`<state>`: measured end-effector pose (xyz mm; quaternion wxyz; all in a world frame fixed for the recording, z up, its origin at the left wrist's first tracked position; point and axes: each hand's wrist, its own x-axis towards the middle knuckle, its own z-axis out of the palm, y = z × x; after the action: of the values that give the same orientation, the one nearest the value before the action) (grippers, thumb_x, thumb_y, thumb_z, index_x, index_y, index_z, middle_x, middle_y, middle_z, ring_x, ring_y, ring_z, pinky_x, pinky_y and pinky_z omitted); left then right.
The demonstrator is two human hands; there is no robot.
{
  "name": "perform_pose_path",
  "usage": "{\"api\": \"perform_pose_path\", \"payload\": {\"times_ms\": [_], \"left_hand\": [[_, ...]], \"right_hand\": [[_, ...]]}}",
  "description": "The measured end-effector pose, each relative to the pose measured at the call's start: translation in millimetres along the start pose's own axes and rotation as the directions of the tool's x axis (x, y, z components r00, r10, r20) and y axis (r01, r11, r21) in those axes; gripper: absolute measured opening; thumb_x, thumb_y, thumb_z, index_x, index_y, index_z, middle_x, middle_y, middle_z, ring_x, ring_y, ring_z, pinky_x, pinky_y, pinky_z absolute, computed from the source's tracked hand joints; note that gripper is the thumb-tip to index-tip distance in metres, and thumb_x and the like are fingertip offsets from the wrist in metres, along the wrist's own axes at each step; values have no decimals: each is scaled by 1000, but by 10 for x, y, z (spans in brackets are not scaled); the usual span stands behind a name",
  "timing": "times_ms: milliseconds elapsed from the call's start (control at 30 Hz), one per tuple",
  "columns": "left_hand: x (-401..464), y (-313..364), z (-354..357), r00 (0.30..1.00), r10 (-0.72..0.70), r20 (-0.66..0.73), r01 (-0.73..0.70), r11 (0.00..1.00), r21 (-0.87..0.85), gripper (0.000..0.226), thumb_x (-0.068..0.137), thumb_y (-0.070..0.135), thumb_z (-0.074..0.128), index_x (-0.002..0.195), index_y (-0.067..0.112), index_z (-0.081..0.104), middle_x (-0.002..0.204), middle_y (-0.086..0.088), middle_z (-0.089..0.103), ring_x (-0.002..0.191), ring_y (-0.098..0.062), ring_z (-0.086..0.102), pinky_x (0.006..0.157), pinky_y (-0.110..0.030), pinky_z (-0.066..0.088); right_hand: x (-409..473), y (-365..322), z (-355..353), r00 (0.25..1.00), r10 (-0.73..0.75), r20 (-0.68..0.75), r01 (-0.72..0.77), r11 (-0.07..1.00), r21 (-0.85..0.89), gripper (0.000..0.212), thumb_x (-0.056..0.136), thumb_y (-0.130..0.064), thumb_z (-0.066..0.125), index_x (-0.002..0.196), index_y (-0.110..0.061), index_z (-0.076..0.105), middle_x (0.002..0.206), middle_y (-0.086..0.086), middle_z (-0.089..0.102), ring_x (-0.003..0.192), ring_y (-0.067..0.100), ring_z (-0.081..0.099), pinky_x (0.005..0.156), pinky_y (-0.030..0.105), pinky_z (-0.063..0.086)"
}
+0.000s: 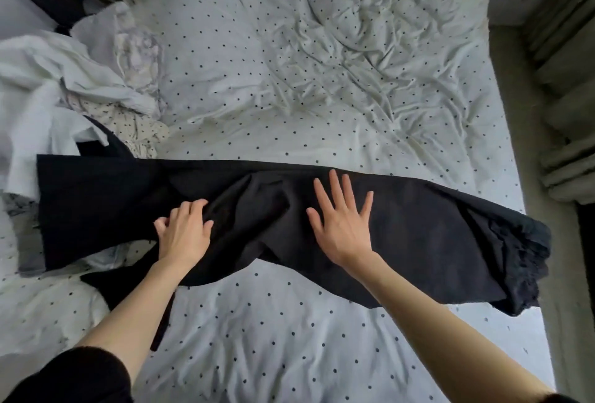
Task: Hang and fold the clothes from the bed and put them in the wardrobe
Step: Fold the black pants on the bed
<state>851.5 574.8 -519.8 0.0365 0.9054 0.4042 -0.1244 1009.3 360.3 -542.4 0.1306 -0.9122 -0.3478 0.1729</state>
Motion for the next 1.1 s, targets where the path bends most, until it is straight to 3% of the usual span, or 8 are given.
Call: {"api": "perform_pose_path", "payload": {"times_ms": [133, 233, 467, 533, 633, 867, 967, 1100], "left_hand": [[-115, -343, 89, 997, -35, 64, 38, 998, -40, 45, 94, 26, 53, 136, 17, 40, 127, -7, 51, 117, -25, 48, 95, -41, 36], [-142, -665, 149, 996, -72, 54, 78, 989, -122, 43, 91, 15, 56, 132, 14, 43, 123, -11, 52, 109, -27, 54, 81, -36, 45], [-66, -1634, -150, 998, -47, 46, 39, 986, 163, 29, 91, 6, 48, 113, 21, 60, 108, -1, 64, 95, -22, 63, 74, -30, 40], [87, -1782, -382, 1000, 5, 18, -9, 972, 234, 31, 90, 6, 47, 110, 25, 62, 108, 1, 65, 98, -21, 62, 83, -31, 37], [316, -1902, -762, 995, 89, -39, -74, 957, 280, 30, 88, 7, 48, 107, 25, 62, 108, 2, 64, 103, -19, 59, 92, -34, 32], [797, -1833, -1140, 952, 233, -197, -158, 928, 338, 27, 85, 7, 51, 107, 20, 60, 109, 1, 60, 106, -21, 53, 91, -35, 31], [955, -1831, -1087, 947, 277, -163, -205, 911, 357, 25, 87, 14, 51, 110, 21, 58, 117, 1, 56, 114, -21, 45, 92, -34, 30], [1127, -1999, -973, 958, 260, -125, -197, 907, 373, 25, 91, 23, 53, 115, 24, 59, 128, 2, 47, 119, -21, 38, 93, -34, 31]], "right_hand": [[-43, -569, 81, 992, -125, 10, 125, 992, -23, 56, 99, -48, 22, 151, -28, 10, 160, 0, -3, 146, 21, -12, 109, 60, -12], [36, -979, 127, 981, -192, -25, 190, 980, -63, 55, 99, -47, 26, 150, -26, 17, 160, 2, 3, 146, 22, -8, 109, 60, -12], [179, -1998, 442, 955, -291, 61, 298, 929, -220, 61, 97, -42, 39, 150, -27, 13, 159, 2, 8, 146, 23, -6, 105, 63, -17], [262, -2221, 491, 964, -258, 66, 266, 944, -197, 55, 98, -37, 40, 149, -25, 21, 154, 3, 24, 146, 23, 4, 105, 62, -17], [445, -2443, 453, 984, -172, 45, 178, 965, -194, 31, 99, -24, 38, 127, -19, 50, 117, 3, 59, 128, 25, 40, 111, 58, -8], [904, -2431, 228, 964, 44, -264, -100, 974, -203, 26, 94, -11, 43, 111, -17, 61, 97, 3, 65, 101, 26, 54, 107, 42, 17], [1045, -2428, 223, 972, 129, -195, -167, 966, -196, 26, 96, -15, 40, 113, -18, 59, 105, 2, 63, 106, 25, 51, 104, 43, 22], [1114, -2470, 399, 988, 147, -55, -153, 979, -137, 37, 97, -33, 42, 131, -18, 46, 138, 2, 44, 131, 22, 34, 110, 51, 17]]}}
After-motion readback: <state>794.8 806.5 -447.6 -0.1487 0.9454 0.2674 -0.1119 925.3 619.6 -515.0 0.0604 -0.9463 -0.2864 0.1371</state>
